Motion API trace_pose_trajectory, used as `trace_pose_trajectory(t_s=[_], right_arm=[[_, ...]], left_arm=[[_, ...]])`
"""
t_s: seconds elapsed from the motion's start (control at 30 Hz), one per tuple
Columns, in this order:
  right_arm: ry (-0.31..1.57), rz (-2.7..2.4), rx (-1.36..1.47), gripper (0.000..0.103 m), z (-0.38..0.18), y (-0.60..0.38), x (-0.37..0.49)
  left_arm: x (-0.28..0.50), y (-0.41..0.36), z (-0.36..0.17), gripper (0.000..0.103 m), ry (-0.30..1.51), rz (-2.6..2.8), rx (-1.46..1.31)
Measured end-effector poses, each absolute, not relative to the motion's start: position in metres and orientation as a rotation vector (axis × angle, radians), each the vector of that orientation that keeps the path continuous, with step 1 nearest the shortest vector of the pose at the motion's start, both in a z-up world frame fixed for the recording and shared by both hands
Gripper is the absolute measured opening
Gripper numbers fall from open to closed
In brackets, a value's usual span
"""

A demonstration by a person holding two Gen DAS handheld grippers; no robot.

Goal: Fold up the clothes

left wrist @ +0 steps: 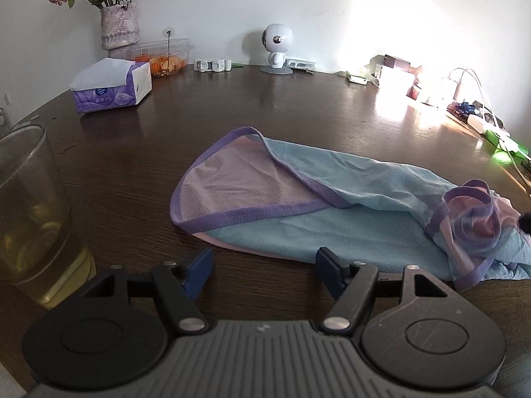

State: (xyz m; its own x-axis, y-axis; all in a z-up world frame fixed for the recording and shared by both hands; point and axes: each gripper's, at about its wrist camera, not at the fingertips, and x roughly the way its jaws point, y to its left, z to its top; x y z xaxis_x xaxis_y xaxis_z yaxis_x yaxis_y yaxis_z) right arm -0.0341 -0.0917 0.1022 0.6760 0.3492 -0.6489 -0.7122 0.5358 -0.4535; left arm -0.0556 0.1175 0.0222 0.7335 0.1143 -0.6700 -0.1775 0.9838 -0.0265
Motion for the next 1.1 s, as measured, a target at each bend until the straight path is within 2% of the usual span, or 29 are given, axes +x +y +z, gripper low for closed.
trace_pose_trajectory(t_s=[0.27, 0.33, 0.5, 0.57, 0.6, 0.67, 0.7, 0.73, 0.77, 0.8, 0.9, 1.1], right_arm=[[0.562, 0.821, -0.423, 0.092, 0.159, -0.128, 0.026], [0.606, 0.888, -0.403, 0.083, 0.155, -0.112, 0.059], [0.656, 1.167, -0.562, 0.082, 0.118, -0.027, 0.119], [0.731, 1.214, -0.577, 0.081, 0.095, 0.009, 0.142], [0.768, 1.222, -0.578, 0.079, 0.082, 0.025, 0.151], [0.835, 1.237, -0.586, 0.069, 0.058, 0.052, 0.166], [0.863, 1.247, -0.593, 0.061, 0.047, 0.062, 0.172], [0.861, 1.247, -0.586, 0.055, 0.041, 0.065, 0.175], [0.856, 1.246, -0.577, 0.055, 0.035, 0.067, 0.177], [0.852, 1.248, -0.559, 0.046, 0.034, 0.066, 0.178], [0.875, 1.230, -0.510, 0.000, 0.033, 0.062, 0.182], [0.829, 0.975, -0.496, 0.000, 0.035, 0.041, 0.191]], left_arm=[[-0.056, 0.119, 0.022, 0.071, 0.723, 0.187, -0.108], [-0.054, 0.121, 0.022, 0.071, 0.725, 0.200, -0.121], [-0.046, 0.132, 0.023, 0.071, 0.700, 0.256, -0.205], [-0.045, 0.135, 0.023, 0.069, 0.685, 0.280, -0.237], [-0.044, 0.135, 0.024, 0.062, 0.679, 0.293, -0.245], [-0.043, 0.134, 0.023, 0.037, 0.671, 0.331, -0.229], [-0.042, 0.134, 0.023, 0.016, 0.668, 0.347, -0.224], [-0.041, 0.135, 0.023, 0.011, 0.666, 0.355, -0.228], [-0.040, 0.137, 0.022, 0.010, 0.662, 0.355, -0.239], [-0.038, 0.137, 0.022, 0.007, 0.662, 0.357, -0.242], [-0.021, 0.134, 0.023, 0.003, 0.667, 0.352, -0.231], [0.028, 0.130, 0.030, 0.002, 0.667, 0.314, -0.257]])
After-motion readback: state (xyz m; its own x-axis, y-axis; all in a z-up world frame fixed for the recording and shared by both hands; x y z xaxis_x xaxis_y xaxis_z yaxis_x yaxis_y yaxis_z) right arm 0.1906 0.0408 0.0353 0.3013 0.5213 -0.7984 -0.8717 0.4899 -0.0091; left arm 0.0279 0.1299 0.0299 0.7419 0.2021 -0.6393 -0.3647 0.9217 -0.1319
